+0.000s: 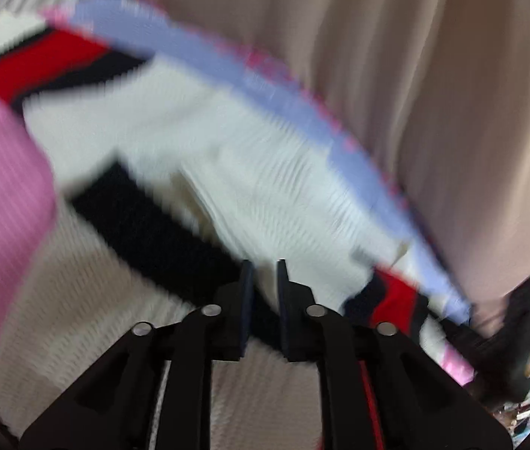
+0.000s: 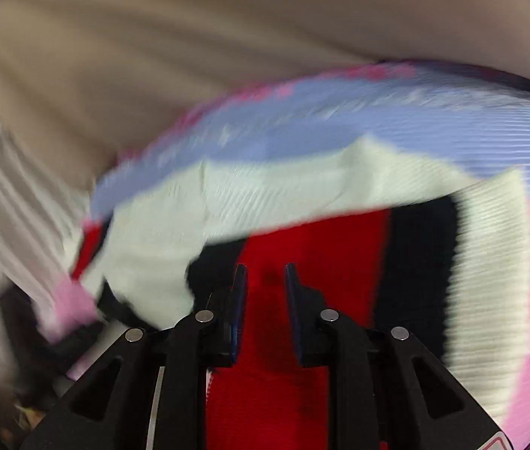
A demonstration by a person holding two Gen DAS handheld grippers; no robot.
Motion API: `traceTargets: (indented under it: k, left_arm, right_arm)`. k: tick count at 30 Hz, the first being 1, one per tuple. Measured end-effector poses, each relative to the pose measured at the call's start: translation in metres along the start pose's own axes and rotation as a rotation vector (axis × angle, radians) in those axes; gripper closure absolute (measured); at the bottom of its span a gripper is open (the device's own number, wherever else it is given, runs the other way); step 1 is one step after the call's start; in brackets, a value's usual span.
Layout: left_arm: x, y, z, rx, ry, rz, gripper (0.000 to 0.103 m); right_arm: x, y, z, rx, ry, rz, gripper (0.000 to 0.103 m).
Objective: Fold small clothes
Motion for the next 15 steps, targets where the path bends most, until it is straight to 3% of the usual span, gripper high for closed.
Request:
traceTargets:
  k: [1,2,4,5,6,7,9,10,12,15]
  left_arm:
    - [-0.001,-0.011,-0.004,0.024,-0.025,0.003,0.049]
    - [-0.005,-0.025,-0.003,0.032,-0.071,-0.002,0.026]
    - [-0.012,-0.037,0.015,-0.034,-0.079,-0.028,0.022]
    - [-0.016,-0.037,0.024,-0.082,-0.070,-0.041,0.024]
    - [-0.021,-0.033,0.041,-0.150,-0.068,-0.064,0.037]
    - [-0.024,-0.031,0.047,-0.169,-0.071,-0.071,0.048]
    - [-0.021,-0.034,0.052,-0.140,-0.069,-0.045,0.089]
    - [-0.020,-0.034,0.051,-0.146,-0.042,-0.047,0.089]
    - [-0.009,-0.047,0.042,-0.071,-0.016,-0.033,0.090]
    - [-0.004,-0.062,0.040,-0.016,-0.060,0.021,0.090]
  right_arm:
    - [-0.005,0.007,0.005,-0.010,-0.014,0.003,0.084]
    - [-0.007,0.017,0.003,-0.008,-0.024,0.006,0.082]
    - [-0.007,0.034,-0.002,-0.004,-0.036,0.028,0.082]
    - [-0.002,0.043,-0.009,0.002,-0.044,0.056,0.081]
    - [0.002,0.048,-0.013,0.017,-0.046,0.082,0.081]
    - [0.010,0.055,-0.023,0.039,-0.043,0.115,0.082]
    - [0.025,0.075,-0.049,0.078,-0.036,0.205,0.080]
    - [0.037,0.082,-0.061,0.100,-0.031,0.253,0.079]
    - [0.053,0.090,-0.078,0.137,-0.020,0.301,0.079]
    - [0.078,0.095,-0.085,0.139,0.056,0.284,0.080]
Point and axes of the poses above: each gripper's, at about its wrist camera, not at the fingertips, and z roughly the way its jaws point, x to its right, y to its underside, the point moved 8 cm from there along z, roughly the way its jaws point, and after that the axes turned 1 degree about -z, right-handed, at the moved point
